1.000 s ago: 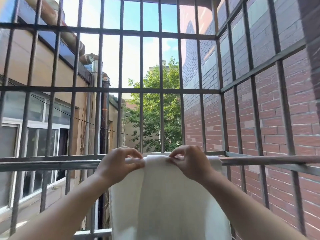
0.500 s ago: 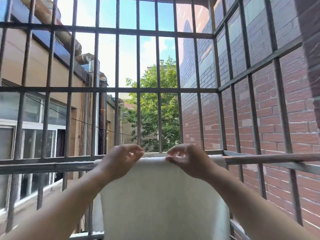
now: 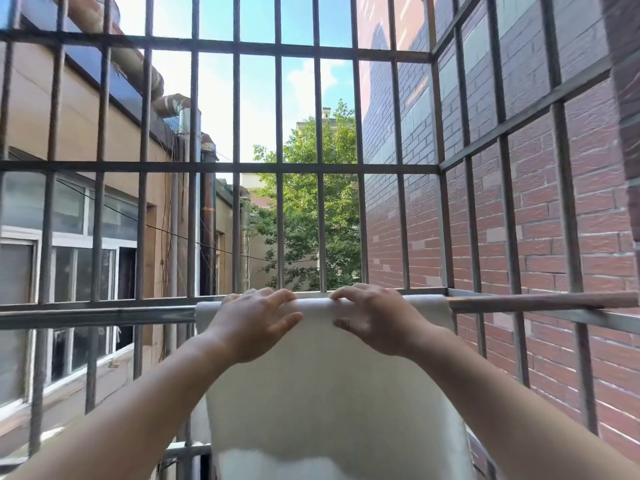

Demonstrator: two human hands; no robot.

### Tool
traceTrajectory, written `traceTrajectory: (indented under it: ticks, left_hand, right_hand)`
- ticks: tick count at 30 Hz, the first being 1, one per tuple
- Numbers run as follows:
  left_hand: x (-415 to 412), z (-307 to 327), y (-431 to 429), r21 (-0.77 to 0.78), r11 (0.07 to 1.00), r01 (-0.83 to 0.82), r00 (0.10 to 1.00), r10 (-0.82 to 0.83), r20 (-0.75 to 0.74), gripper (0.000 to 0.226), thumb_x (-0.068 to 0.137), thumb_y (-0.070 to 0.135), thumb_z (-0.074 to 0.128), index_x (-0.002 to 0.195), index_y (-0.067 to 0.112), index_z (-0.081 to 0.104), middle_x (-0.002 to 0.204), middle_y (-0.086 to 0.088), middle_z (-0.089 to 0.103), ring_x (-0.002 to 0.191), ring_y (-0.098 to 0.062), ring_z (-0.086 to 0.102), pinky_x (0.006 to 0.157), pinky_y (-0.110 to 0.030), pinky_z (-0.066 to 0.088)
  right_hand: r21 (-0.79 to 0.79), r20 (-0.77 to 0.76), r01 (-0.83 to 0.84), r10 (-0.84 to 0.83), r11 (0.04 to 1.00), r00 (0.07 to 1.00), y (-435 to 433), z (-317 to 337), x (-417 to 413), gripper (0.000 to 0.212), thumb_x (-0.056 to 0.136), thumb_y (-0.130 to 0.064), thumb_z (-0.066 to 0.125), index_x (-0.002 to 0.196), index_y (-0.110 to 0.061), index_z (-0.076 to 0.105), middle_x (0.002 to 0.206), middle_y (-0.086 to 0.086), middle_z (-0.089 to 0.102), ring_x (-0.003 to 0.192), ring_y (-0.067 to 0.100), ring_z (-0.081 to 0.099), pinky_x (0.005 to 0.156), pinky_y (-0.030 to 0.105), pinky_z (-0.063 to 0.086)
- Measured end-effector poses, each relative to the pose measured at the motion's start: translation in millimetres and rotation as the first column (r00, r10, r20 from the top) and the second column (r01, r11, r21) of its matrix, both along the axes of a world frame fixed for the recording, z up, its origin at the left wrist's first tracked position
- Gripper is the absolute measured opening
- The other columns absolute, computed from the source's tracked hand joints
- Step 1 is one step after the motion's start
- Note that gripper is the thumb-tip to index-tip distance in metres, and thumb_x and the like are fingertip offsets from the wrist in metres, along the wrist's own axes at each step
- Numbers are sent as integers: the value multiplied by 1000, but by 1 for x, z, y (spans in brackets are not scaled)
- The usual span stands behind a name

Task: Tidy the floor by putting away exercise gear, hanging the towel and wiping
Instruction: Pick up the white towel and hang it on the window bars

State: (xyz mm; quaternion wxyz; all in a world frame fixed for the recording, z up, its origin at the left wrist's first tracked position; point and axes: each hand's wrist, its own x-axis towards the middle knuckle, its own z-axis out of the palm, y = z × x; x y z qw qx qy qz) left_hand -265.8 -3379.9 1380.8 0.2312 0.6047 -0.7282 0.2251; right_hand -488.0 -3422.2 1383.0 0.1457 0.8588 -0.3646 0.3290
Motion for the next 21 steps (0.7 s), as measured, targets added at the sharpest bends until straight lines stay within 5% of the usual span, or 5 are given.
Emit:
traceTrajectory:
  ticks: [6,15,21]
  left_hand:
    - [7,0,7,12,1000,-9,1000,9,-9,46,93,56,31,134,38,40,132,9,51,120,-16,48,99,-37,35]
    - [37,-12,13,-305,941,149,952,-220,-214,23,76,34,73,96,24,68,97,10,63,88,-16,61,75,-31,49]
    - [47,10,10,-228,947,226,916,-286,-281,11,72,34,75,73,36,64,79,13,63,76,-7,62,67,-27,47]
  right_hand:
    - [-15,52,-10,11,1000,999,0,-2,0,32,88,-41,59,118,-30,59,119,-2,62,109,22,57,90,34,43]
    - [-65,291,-166,178,984,940,-7,-6,-5,20,73,-27,79,90,-17,73,90,-1,69,84,16,63,75,19,43]
    - [-111,313,-161,188,981,931,-8,4,-5,1,78,-23,75,78,-22,74,81,-3,72,74,14,64,68,27,49]
